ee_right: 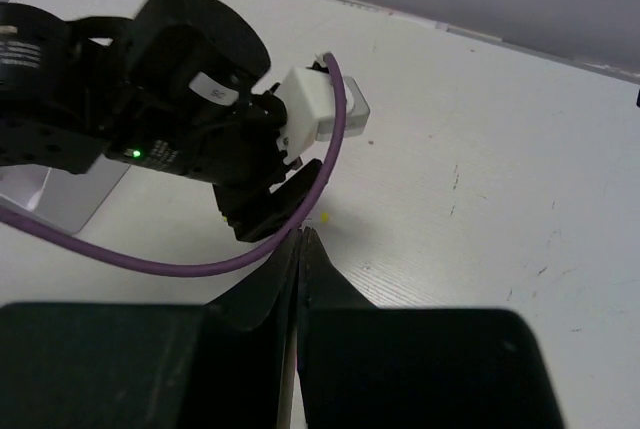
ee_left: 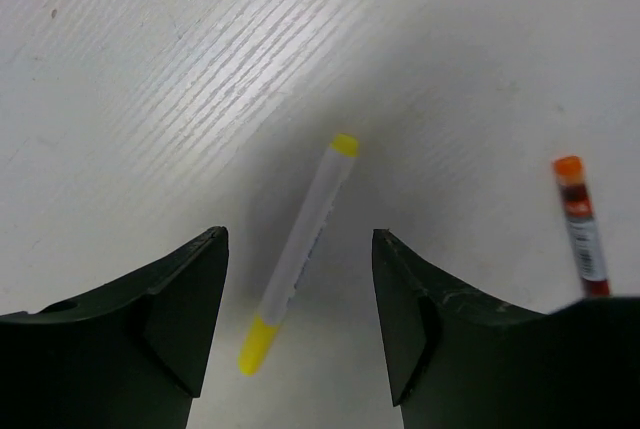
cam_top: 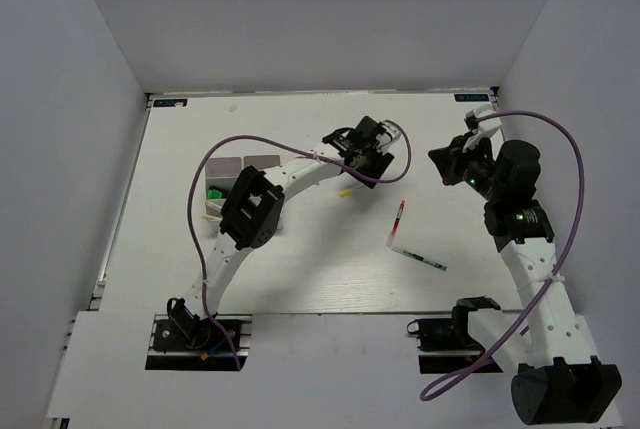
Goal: Sort the stationery into containers
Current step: Grab a piece of stationery with the left arm
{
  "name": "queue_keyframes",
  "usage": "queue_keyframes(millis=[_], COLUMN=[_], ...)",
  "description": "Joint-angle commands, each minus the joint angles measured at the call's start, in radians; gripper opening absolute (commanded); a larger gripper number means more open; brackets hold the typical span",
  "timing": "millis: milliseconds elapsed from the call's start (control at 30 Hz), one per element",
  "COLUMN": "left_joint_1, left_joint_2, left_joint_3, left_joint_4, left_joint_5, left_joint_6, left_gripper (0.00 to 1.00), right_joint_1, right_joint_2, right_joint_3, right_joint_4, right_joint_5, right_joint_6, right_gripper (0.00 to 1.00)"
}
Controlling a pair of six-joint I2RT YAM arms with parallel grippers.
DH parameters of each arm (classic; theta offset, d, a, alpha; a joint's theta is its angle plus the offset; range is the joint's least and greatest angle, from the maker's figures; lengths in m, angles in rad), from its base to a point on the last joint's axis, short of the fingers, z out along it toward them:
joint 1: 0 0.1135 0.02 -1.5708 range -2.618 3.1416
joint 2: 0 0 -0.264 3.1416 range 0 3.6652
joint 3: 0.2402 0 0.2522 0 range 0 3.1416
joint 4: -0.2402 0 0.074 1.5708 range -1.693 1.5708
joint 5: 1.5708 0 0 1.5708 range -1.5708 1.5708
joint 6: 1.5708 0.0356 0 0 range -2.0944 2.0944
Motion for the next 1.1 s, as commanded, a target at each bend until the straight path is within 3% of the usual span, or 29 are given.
queue_keyframes(millis=[0, 267, 433, 700, 867, 1067], left_joint_1=[0.003, 0.003, 0.003, 0.003, 0.003, 0.003], left_joint_2=[0.027, 0.076, 0.095, 0.113, 0.044, -0.149], left_joint_3=[0.097, 0.133, 0.133, 0.107, 0.003, -0.168], left_joint_4=[-0.073, -0.094, -0.154, -0.223, -0.195, -0.045], left_joint_5=[-0.060, -0.035, -0.035, -0.055, -0.081, -0.066], left_joint_6=[0.043, 0.072, 0.082, 0.100, 0.091, 0.043], left_gripper=[0.69, 0.62, 0.48, 0.36, 0.18, 0.08], right_joint_1=[-0.041, -0.147, -0.190, -0.240, -0.260, -0.285], right_joint_2=[-0.022, -0.015, -0.012, -0.010, -0.009, -0.010], right_joint_3=[-0.015, -0.032, -0.035, -0.052, -0.056, -0.067], right_joint_4=[0.065, 0.079, 0.084, 0.113, 0.099, 0.116], right_joint_5=[-0.077, -0.203, -0.274, -0.350, -0.392, -0.438], right_joint_6=[0.032, 0.070, 0.087, 0.103, 0.113, 0.121], right_gripper=[0.00, 0.00, 0.00, 0.00, 0.02, 0.05])
